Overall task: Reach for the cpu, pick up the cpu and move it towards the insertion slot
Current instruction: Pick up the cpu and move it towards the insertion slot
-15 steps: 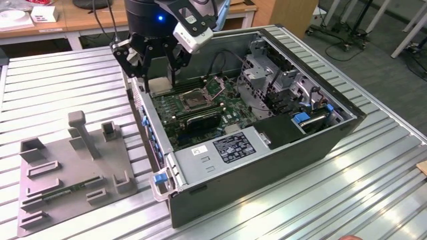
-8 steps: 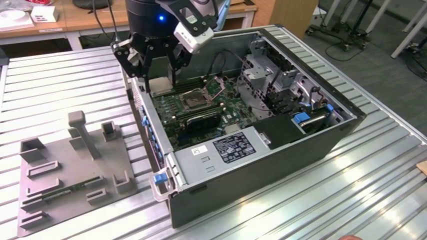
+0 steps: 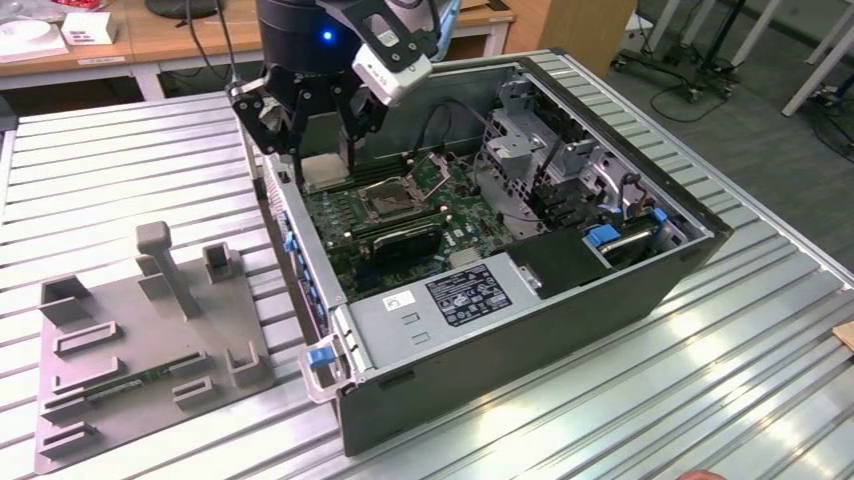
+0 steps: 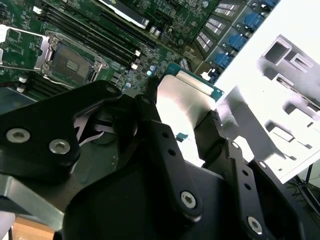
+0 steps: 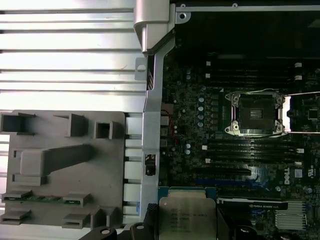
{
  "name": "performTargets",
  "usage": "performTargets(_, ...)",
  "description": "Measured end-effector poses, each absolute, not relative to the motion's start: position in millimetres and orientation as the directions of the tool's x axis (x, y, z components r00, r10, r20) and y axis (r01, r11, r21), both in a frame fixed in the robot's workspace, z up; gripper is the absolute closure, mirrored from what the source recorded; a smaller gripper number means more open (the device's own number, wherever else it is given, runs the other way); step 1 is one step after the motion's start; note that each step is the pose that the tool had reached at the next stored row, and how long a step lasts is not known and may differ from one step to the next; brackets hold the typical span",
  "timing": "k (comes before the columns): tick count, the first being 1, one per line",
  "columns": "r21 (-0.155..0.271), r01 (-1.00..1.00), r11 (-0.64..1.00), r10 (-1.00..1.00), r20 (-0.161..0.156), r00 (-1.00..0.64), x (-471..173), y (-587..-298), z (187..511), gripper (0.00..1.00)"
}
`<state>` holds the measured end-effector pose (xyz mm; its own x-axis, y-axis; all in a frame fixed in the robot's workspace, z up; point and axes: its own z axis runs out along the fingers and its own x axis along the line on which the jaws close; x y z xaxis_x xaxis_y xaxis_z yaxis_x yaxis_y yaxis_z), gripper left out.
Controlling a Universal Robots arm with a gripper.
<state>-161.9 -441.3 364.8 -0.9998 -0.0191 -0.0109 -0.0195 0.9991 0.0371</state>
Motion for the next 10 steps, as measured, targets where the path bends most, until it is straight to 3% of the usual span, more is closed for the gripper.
performTargets(10, 0.037, -0.02, 0.999, -0.019, -0.011, -1.0, -148, -441, 365, 0.46)
